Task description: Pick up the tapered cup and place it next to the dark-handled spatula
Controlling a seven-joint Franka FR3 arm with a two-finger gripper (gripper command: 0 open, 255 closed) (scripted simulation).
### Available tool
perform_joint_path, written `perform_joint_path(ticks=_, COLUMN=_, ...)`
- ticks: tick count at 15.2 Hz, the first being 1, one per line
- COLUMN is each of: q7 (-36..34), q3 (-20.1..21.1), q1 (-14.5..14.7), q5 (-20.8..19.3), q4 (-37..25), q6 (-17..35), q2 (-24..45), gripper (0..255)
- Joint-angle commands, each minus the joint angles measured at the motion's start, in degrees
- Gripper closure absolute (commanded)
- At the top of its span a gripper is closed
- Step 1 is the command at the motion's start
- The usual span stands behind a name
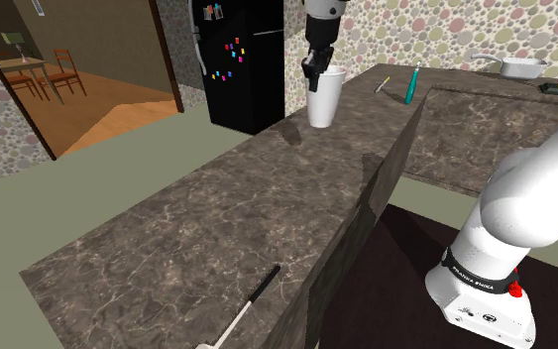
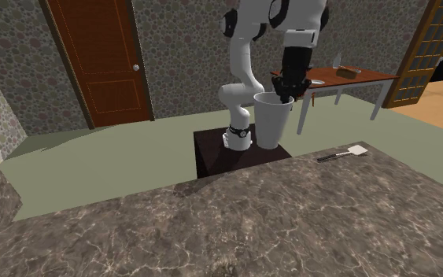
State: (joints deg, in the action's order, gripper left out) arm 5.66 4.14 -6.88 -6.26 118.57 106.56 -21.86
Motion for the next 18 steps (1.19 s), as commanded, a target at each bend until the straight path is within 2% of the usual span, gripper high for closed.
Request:
perform_joint_path(ticks=1, q7=-3.3, q3=2.3, q1=1.0, q5=0.3, q4=-0.8, q6=-0.5, q2=0.6, gripper=255)
perform_joint_path(ticks=10, q7=-16.1, q3=11.6, q1=5.0, q5=0.8, q4=-5.4, q6=-3.0, q2=4.3, gripper=255)
perform_joint_path(ticks=18, q7=-28.2, q3=20.0, q1=8.3, q5=-1.2, q4=-14.2, q6=-6.0, q2=12.1, gripper=255)
